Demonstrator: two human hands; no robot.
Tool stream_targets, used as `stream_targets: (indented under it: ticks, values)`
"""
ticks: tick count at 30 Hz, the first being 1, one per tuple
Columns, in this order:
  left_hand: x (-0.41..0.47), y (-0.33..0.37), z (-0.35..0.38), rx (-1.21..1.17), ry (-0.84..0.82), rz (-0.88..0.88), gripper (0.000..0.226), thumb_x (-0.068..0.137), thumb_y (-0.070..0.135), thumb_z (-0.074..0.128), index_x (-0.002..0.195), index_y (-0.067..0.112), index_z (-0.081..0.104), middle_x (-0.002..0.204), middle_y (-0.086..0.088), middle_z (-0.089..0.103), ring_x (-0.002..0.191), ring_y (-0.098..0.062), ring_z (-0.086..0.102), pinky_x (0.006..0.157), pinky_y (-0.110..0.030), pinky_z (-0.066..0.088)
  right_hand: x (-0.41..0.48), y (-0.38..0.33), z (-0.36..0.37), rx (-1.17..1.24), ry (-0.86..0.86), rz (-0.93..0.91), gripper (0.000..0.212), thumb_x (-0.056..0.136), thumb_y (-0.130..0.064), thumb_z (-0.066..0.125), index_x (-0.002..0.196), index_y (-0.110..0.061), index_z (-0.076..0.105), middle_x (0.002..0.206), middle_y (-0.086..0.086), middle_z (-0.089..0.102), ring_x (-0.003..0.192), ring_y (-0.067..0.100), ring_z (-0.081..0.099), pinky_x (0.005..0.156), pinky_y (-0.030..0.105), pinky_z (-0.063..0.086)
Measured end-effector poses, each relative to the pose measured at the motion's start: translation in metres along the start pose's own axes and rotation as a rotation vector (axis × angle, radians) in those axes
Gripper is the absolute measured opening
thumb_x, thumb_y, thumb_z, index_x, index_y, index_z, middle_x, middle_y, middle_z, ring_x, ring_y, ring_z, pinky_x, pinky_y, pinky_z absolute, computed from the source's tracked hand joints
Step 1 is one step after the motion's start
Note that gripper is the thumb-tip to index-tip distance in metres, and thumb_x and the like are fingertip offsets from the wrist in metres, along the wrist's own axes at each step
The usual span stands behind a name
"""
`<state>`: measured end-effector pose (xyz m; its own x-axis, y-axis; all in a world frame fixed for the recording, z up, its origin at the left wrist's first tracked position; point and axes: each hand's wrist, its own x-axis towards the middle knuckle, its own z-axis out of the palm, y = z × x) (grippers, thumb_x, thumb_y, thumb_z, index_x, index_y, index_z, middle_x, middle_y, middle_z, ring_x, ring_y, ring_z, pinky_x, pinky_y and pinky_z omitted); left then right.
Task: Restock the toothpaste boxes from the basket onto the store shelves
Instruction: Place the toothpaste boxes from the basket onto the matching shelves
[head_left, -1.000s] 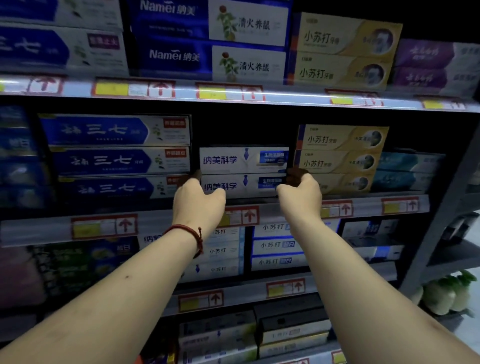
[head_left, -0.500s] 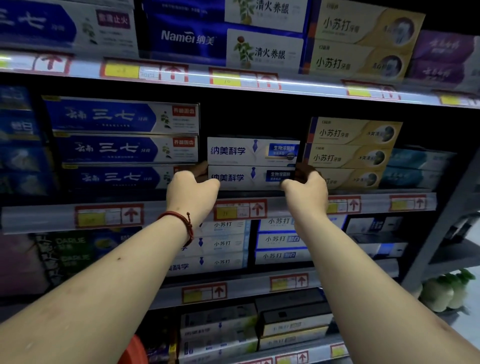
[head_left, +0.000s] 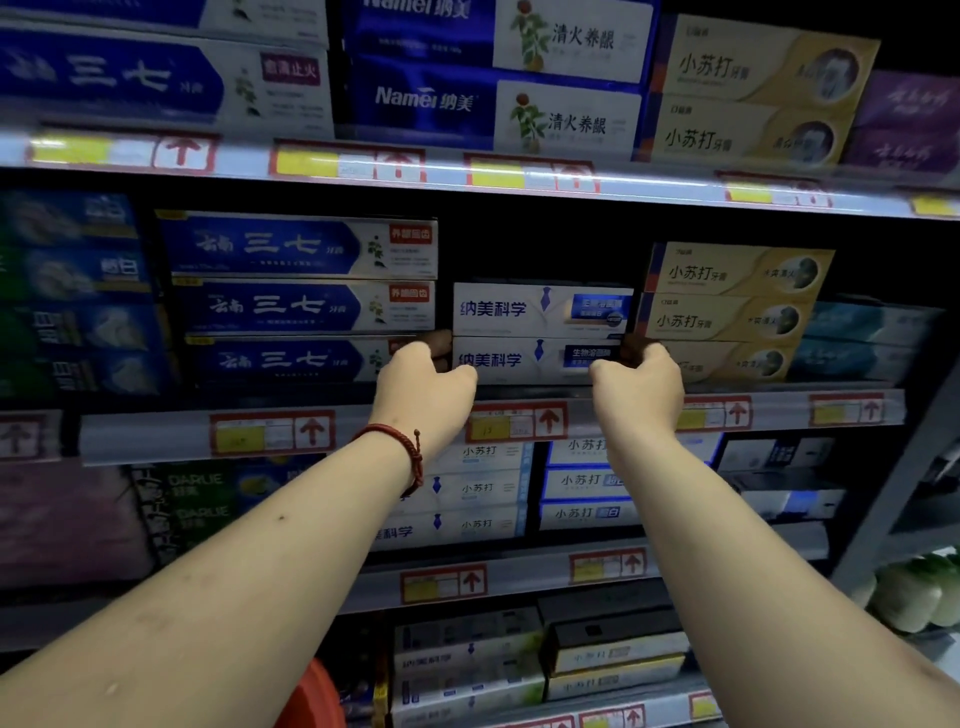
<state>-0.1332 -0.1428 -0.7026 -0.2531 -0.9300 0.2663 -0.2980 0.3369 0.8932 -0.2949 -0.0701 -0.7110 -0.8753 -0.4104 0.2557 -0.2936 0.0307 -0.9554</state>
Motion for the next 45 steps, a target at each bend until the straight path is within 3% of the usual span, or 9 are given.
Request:
stream_targets:
  ticks: [5,8,13,19,25,31,35,39,45]
  values:
    - [-0.013,-0.014,-0.042,-0.006,0.064,0.018,0.008,0.093,0.018,0.057,0.097,0.023,0.063,0.097,0.001,0.065,0.076,-0.01,0.058,0.052,-0.021,0.04,-0.054,-0.017,0.022,0.08,-0.065,-0.108,0.052,0.093,-0.012,0.06,0.143,-0.02,0.051,0.134,-0.004,0.056,0.115,0.014,0.055,0.089,0.031,0.047]
    - [-0.022,-0.031,-0.072,-0.033,0.115,0.03,0.023,0.094,0.017,0.058,0.114,0.024,0.065,0.11,0.006,0.067,0.094,-0.011,0.062,0.077,-0.025,0.051,-0.088,-0.023,0.038,0.122,-0.183,-0.15,0.055,0.092,-0.01,0.06,0.145,-0.023,0.052,0.141,-0.007,0.056,0.13,0.01,0.051,0.109,0.036,0.046]
    - [-0.033,-0.058,-0.118,-0.14,0.188,0.008,0.044,0.097,0.011,0.058,0.139,0.022,0.058,0.132,0.011,0.061,0.121,-0.008,0.057,0.109,-0.036,0.047,-0.12,-0.022,0.06,0.167,-0.299,-0.128,0.047,0.095,-0.005,0.059,0.139,-0.022,0.059,0.132,-0.01,0.062,0.119,0.004,0.055,0.098,0.024,0.045]
    - [-0.017,-0.081,-0.146,-0.167,0.302,0.0,0.041,0.099,0.014,0.057,0.139,0.022,0.055,0.118,0.011,0.061,0.099,-0.005,0.06,0.08,-0.018,0.045,-0.124,-0.029,0.09,0.175,-0.336,-0.137,0.036,0.094,-0.008,0.06,0.124,-0.027,0.058,0.118,-0.015,0.064,0.109,0.005,0.061,0.093,0.027,0.049]
    - [0.007,-0.095,-0.157,-0.14,0.394,0.022,0.044,0.097,0.018,0.059,0.14,0.024,0.054,0.126,0.009,0.057,0.113,-0.011,0.054,0.093,-0.031,0.043,-0.104,-0.037,0.114,0.122,-0.245,-0.159,0.04,0.093,-0.012,0.06,0.131,-0.023,0.06,0.096,-0.013,0.065,0.064,-0.003,0.059,0.05,0.009,0.046]
    - [0.021,-0.089,-0.161,-0.119,0.357,0.038,0.049,0.095,0.025,0.061,0.143,0.028,0.052,0.12,0.0,0.063,0.104,-0.024,0.061,0.085,-0.039,0.051,-0.092,-0.041,0.129,0.066,-0.186,-0.191,0.03,0.088,-0.005,0.058,0.113,-0.022,0.064,0.099,-0.01,0.068,0.08,0.0,0.061,0.048,0.005,0.04]
    - [0.024,-0.086,-0.157,-0.187,0.388,0.046,0.05,0.094,0.021,0.063,0.142,0.028,0.053,0.123,0.009,0.059,0.117,-0.017,0.057,0.099,-0.037,0.049,-0.088,-0.034,0.129,0.06,-0.209,-0.176,0.016,0.088,-0.005,0.058,0.097,-0.017,0.058,0.087,-0.012,0.064,0.069,0.004,0.058,0.043,0.006,0.04]
    - [0.026,-0.088,-0.152,-0.288,0.428,0.036,0.043,0.091,0.019,0.066,0.131,0.03,0.06,0.116,0.016,0.06,0.114,-0.013,0.057,0.09,-0.028,0.044,-0.084,-0.034,0.129,0.084,-0.205,-0.167,0.013,0.085,-0.005,0.057,0.091,-0.009,0.068,0.089,0.007,0.074,0.078,0.025,0.067,0.059,0.027,0.052]
    - [0.026,-0.086,-0.152,-0.428,0.465,0.026,0.033,0.09,0.01,0.065,0.118,0.027,0.068,0.104,0.015,0.067,0.094,0.003,0.06,0.073,-0.015,0.043,-0.083,-0.037,0.122,0.143,-0.231,-0.161,0.023,0.084,-0.005,0.058,0.084,-0.021,0.074,0.084,-0.003,0.077,0.09,0.025,0.07,0.083,0.043,0.059]
